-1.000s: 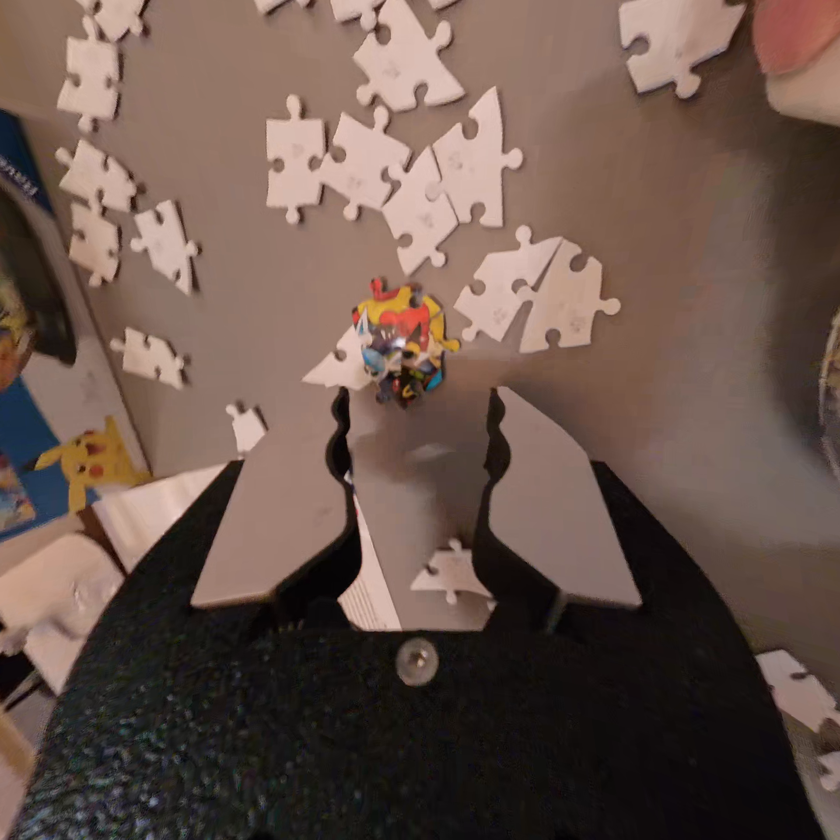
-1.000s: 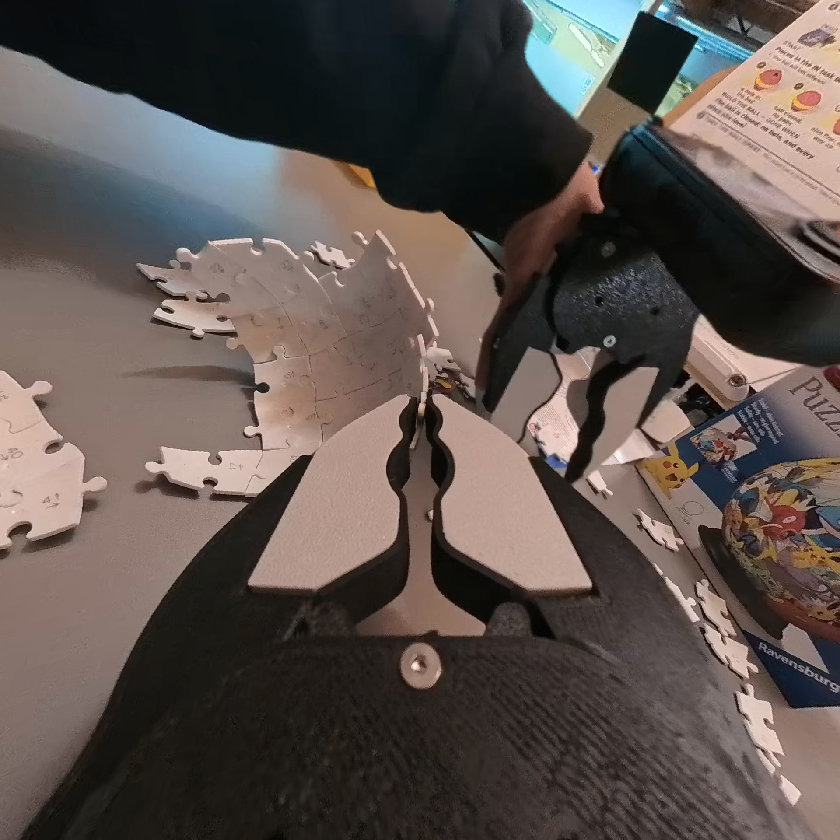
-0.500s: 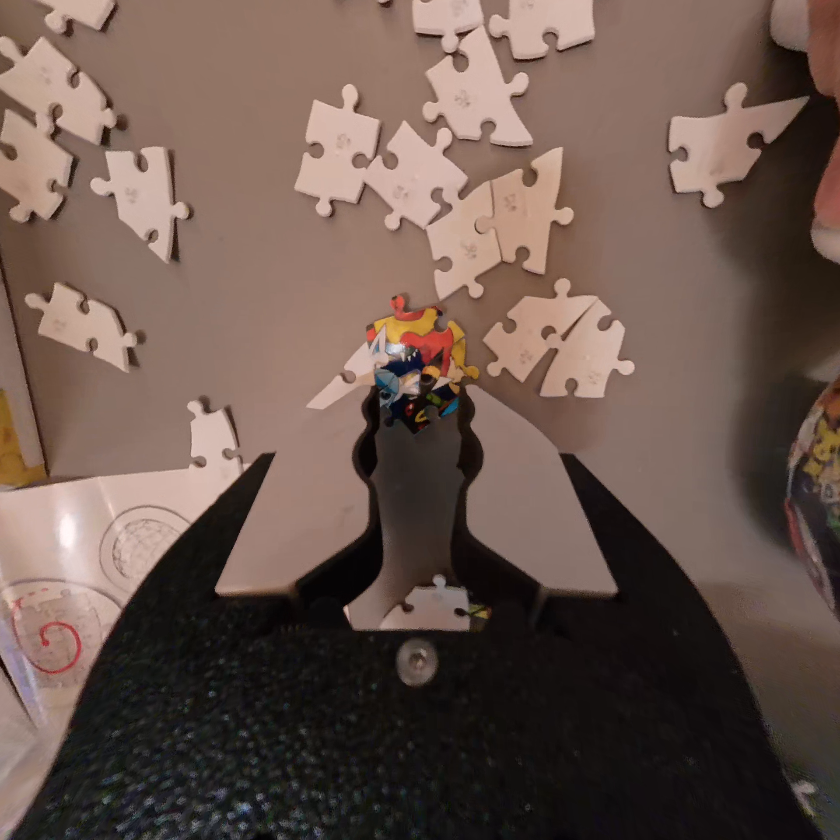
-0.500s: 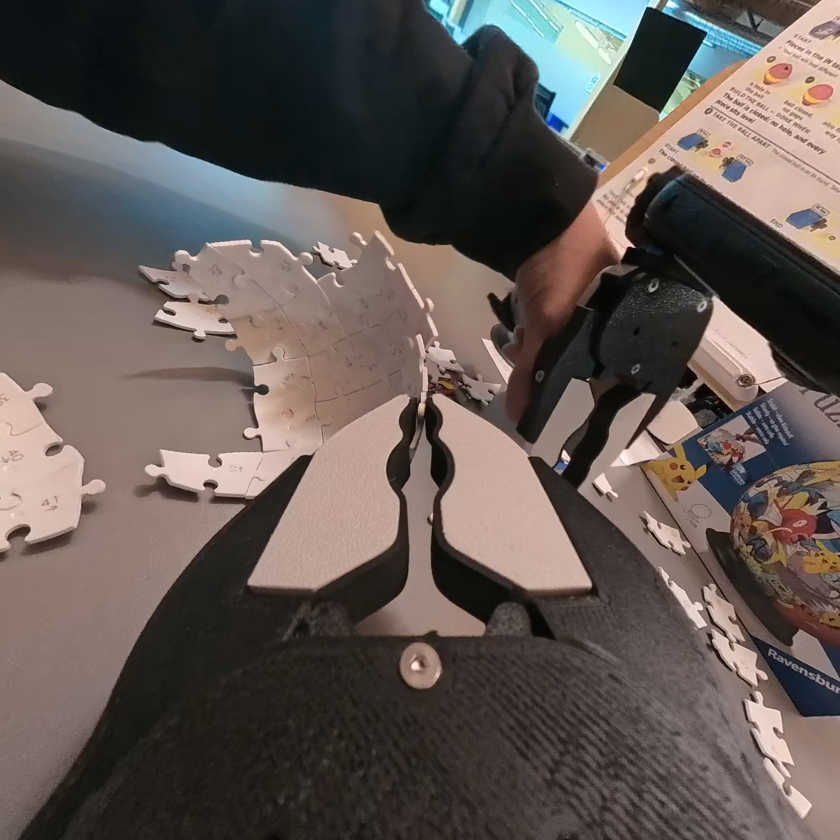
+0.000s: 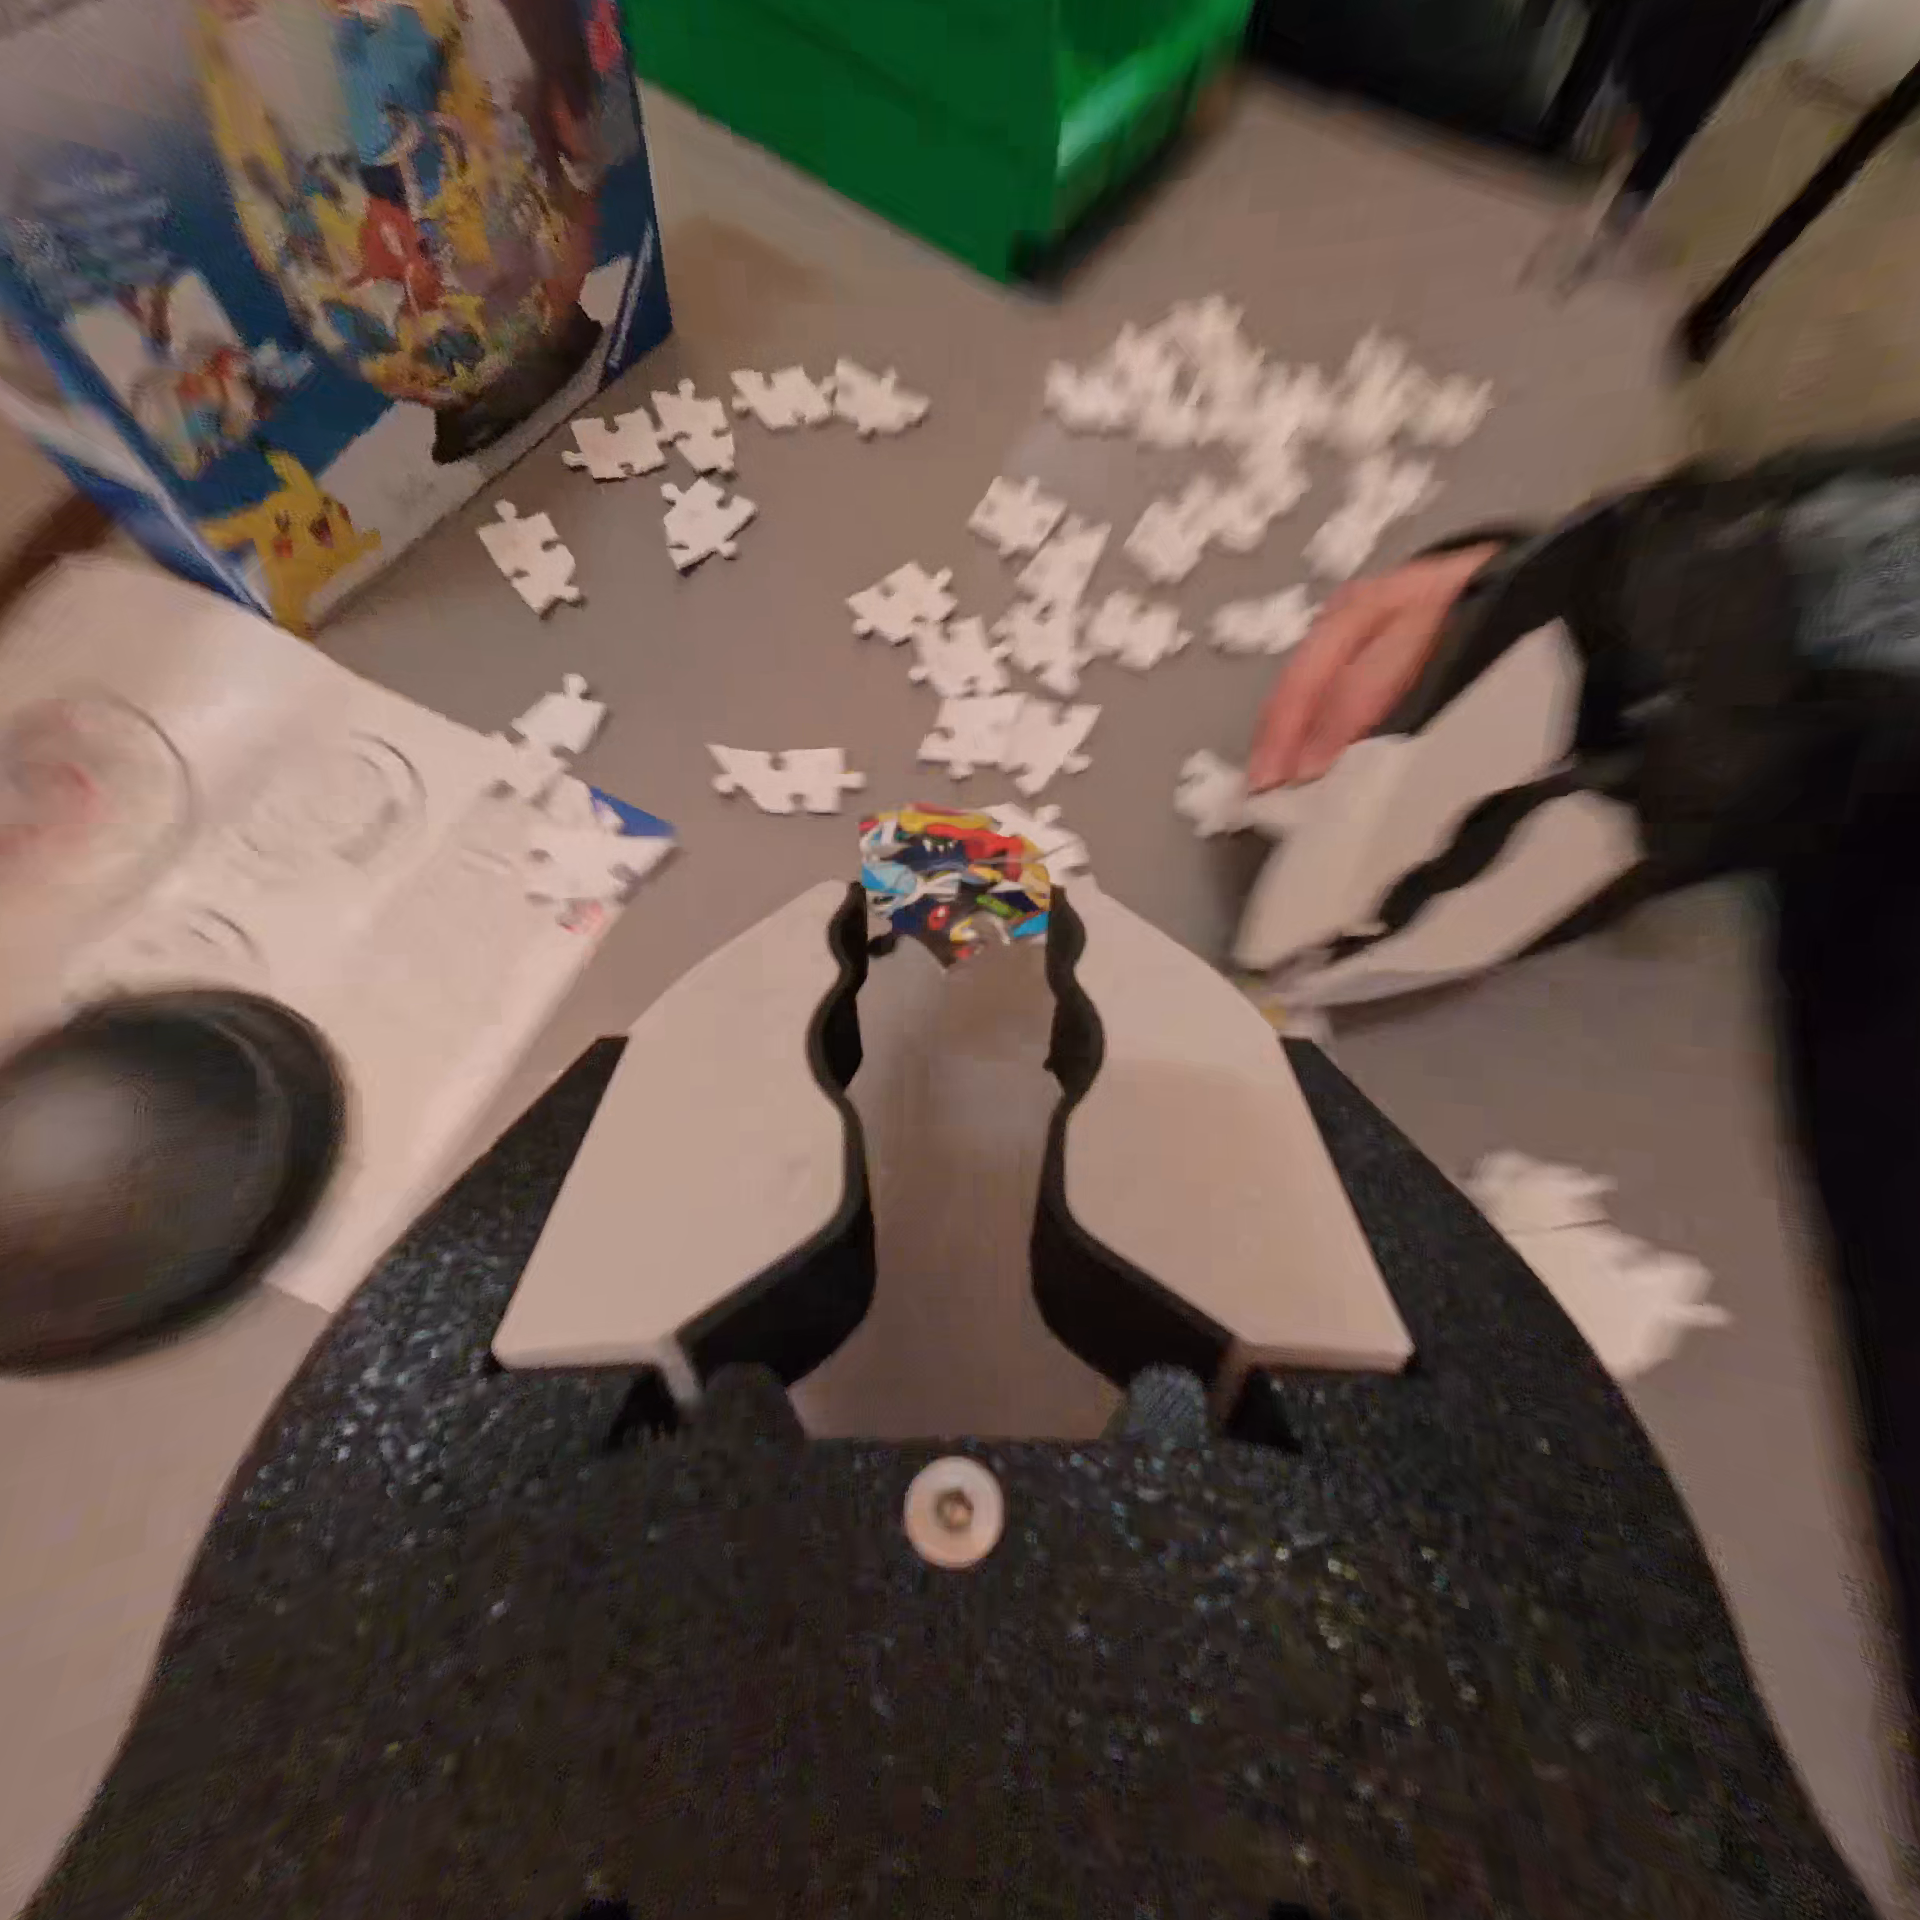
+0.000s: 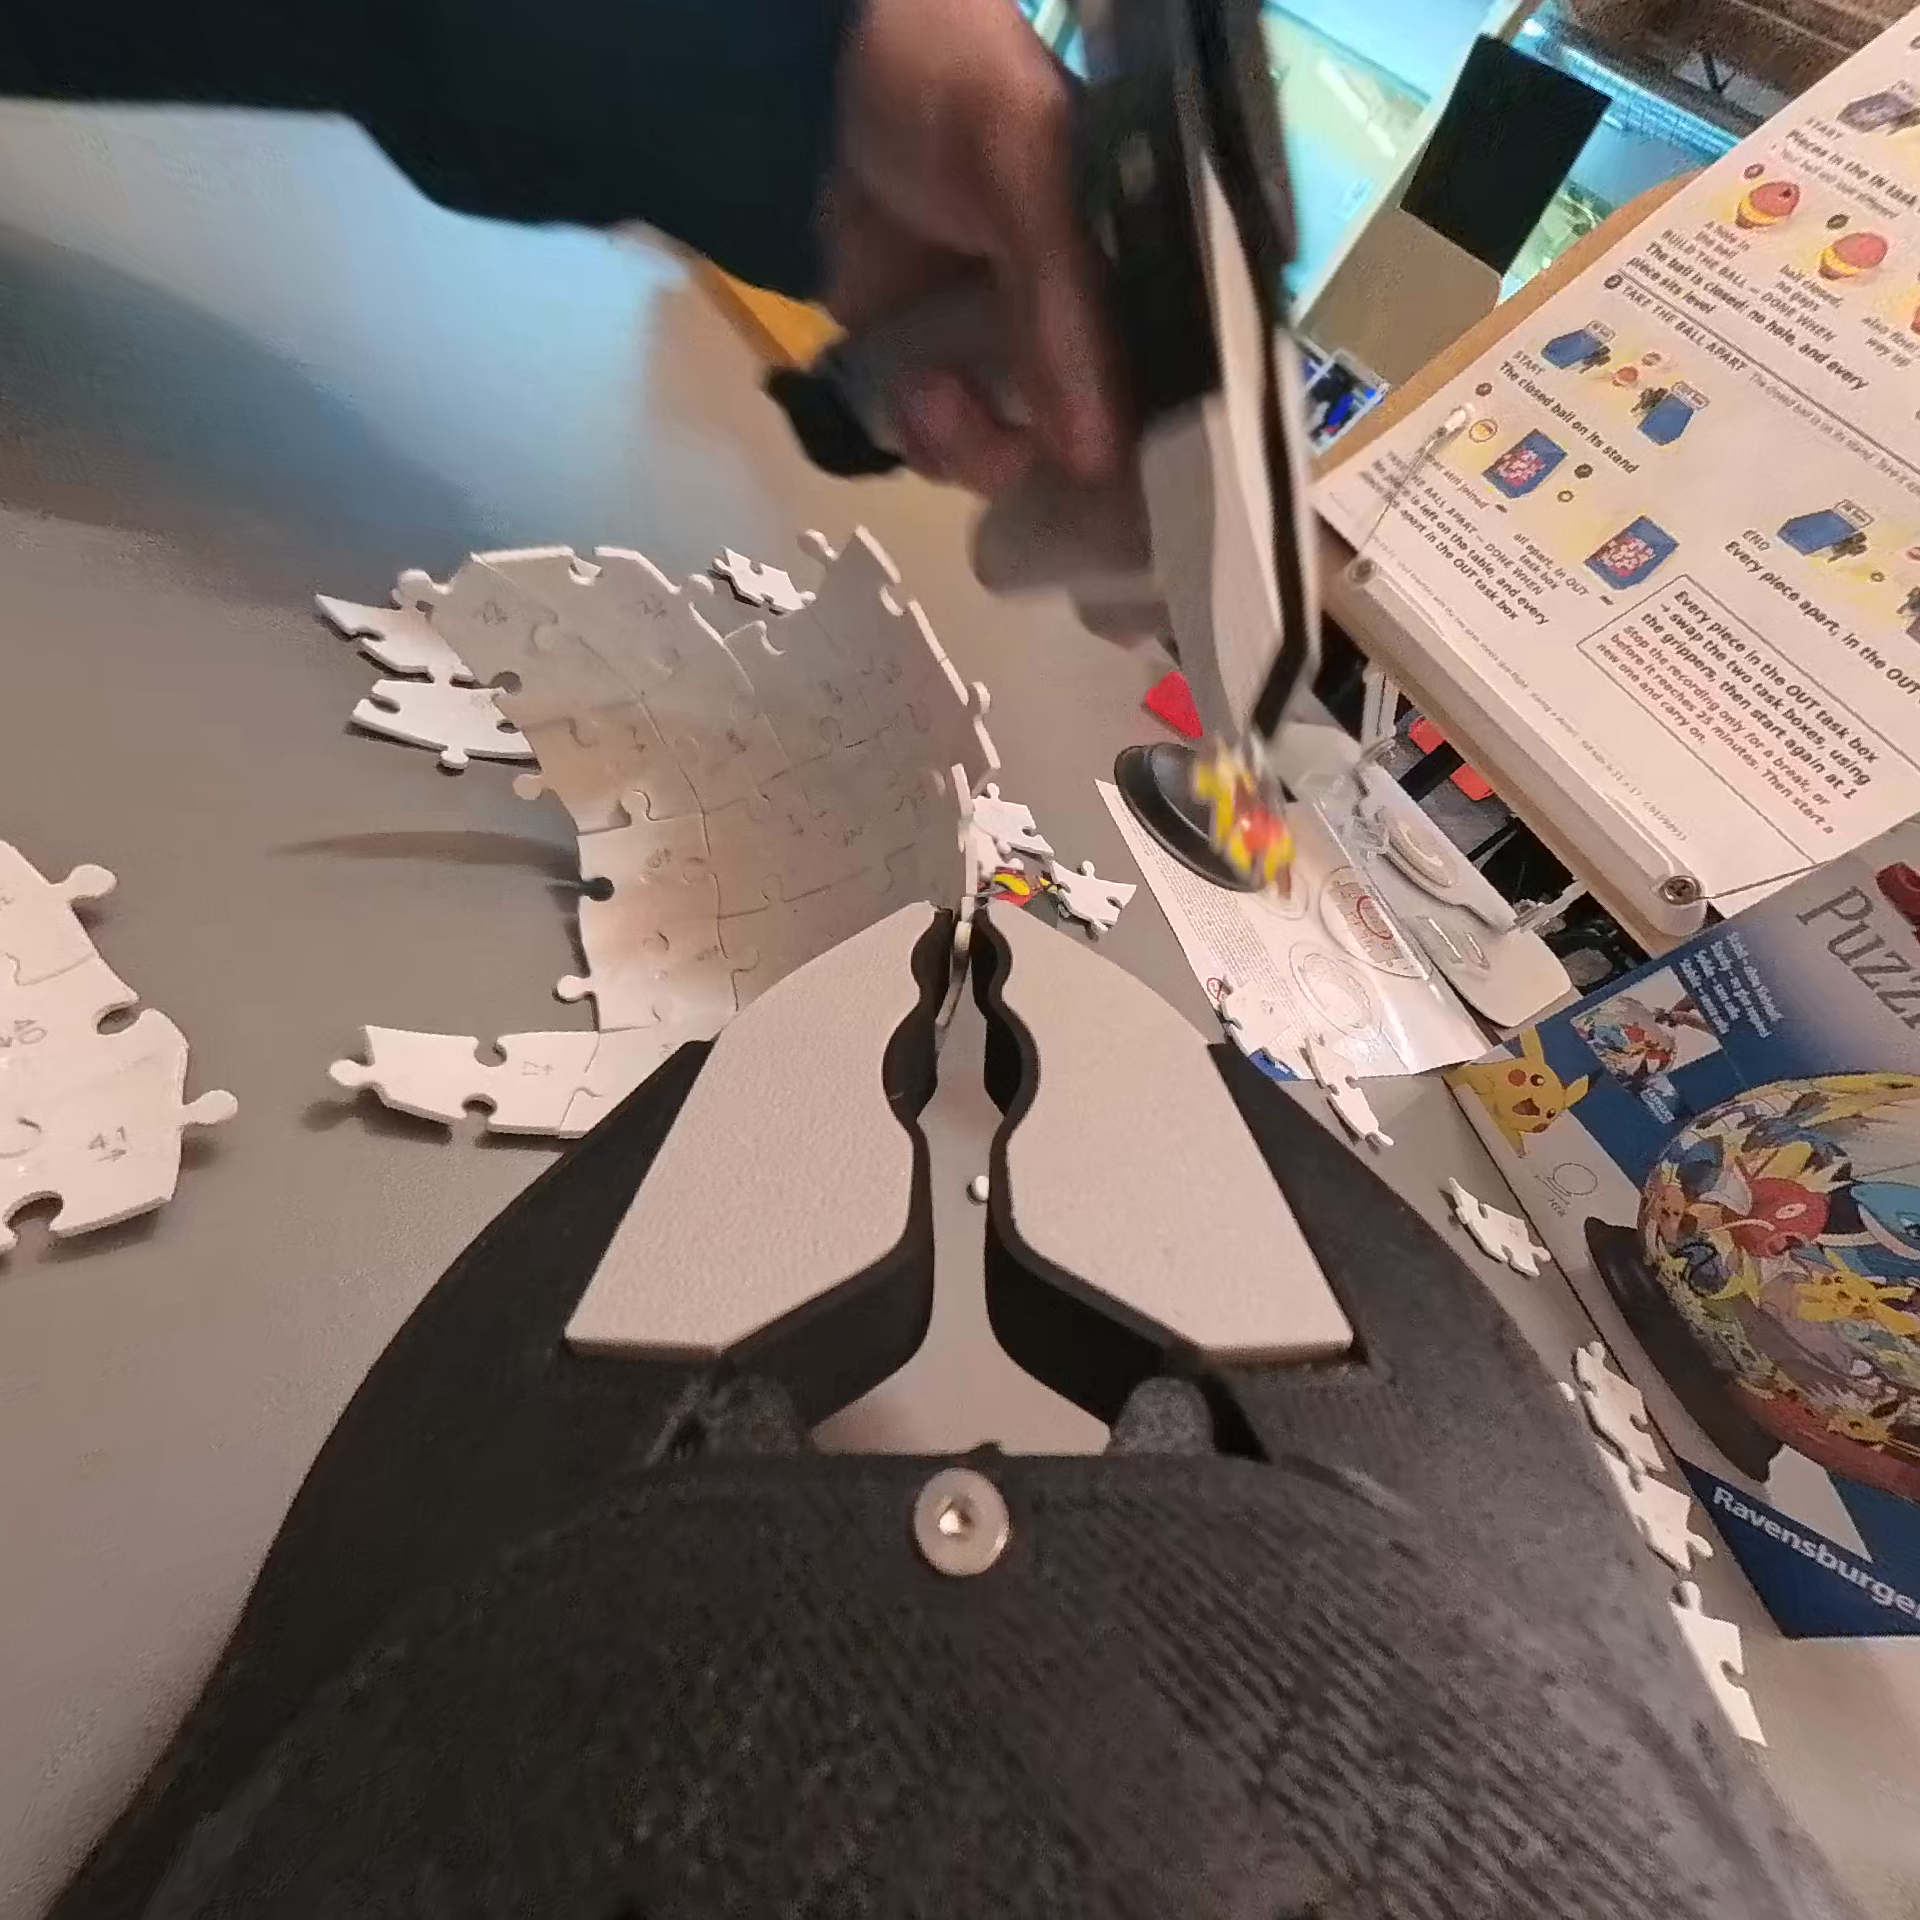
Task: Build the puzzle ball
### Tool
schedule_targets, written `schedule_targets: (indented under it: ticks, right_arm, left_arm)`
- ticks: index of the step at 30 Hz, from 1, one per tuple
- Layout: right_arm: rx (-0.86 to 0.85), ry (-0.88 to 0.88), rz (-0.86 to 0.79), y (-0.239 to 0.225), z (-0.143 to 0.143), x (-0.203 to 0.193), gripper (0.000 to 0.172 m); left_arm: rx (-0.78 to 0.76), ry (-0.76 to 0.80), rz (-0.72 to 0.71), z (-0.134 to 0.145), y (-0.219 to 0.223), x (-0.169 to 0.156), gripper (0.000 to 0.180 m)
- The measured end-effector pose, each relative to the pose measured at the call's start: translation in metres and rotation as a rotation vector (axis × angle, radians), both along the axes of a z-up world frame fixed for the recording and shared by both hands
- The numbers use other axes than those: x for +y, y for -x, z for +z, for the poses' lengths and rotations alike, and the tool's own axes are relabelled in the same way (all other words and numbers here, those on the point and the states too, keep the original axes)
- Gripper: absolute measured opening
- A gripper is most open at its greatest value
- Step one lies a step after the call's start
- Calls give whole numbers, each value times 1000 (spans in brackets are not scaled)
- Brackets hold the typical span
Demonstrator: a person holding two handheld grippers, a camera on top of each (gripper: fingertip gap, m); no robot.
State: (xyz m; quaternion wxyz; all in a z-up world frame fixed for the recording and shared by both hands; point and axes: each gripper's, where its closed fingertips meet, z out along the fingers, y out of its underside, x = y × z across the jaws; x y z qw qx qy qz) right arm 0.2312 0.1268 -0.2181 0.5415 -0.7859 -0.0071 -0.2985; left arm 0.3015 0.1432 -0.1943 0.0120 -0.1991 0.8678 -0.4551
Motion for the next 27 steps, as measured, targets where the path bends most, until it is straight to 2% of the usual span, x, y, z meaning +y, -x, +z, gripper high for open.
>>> schedule_targets:
  ticks: [3, 5, 6, 9, 11, 13, 15, 16, 18, 20, 23, 25, 27]
  right_arm:
    - [-10, -4, -7, -1, 3, -1, 3]
    - [-11, -5, -11, -2, 4, -2, 3]
    - [-15, -5, -12, -2, 4, -2, 3]
    - [-18, -1, -15, -2, 4, -3, 3]
    - [-21, 2, -17, -3, 3, -3, 3]
    - [-26, 12, -27, -4, 2, -5, 3]
    - [-32, 13, -36, -5, 2, -8, 3]
    - [-33, 12, -41, -6, 3, -9, 3]
    - [-28, 6, -42, -6, 3, -10, 3]
    - [-35, 9, -41, -6, 3, -9, 3]
    - [-34, 14, -37, -6, 2, -8, 3]
    - [-33, 15, -35, -6, 2, -8, 3]
    - [-32, 16, -37, -6, 1, -8, 3]
  left_arm:
    - [314, 418, 53, 32, 46, 24, 31]
    - [454, 657, 142, 41, 62, 48, 30]
    - [486, 736, 211, 38, 66, 62, 3]
    - [576, 1061, 315, 47, 87, 102, 0]
    - [588, 1122, 402, 37, 98, 120, 0]
    - [500, 973, 571, 9, 104, 135, 0]
    - [375, 805, 663, -6, 113, 146, 0]
    - [329, 746, 676, -8, 118, 149, 0]
    - [268, 667, 699, -8, 122, 154, 12]
    - [189, 565, 779, -9, 116, 168, 13]
    - [80, 304, 899, -24, 101, 199, 28]
    - [30, 50, 885, -44, 92, 215, 41]
    - [-57, -200, 810, -60, 83, 223, 50]
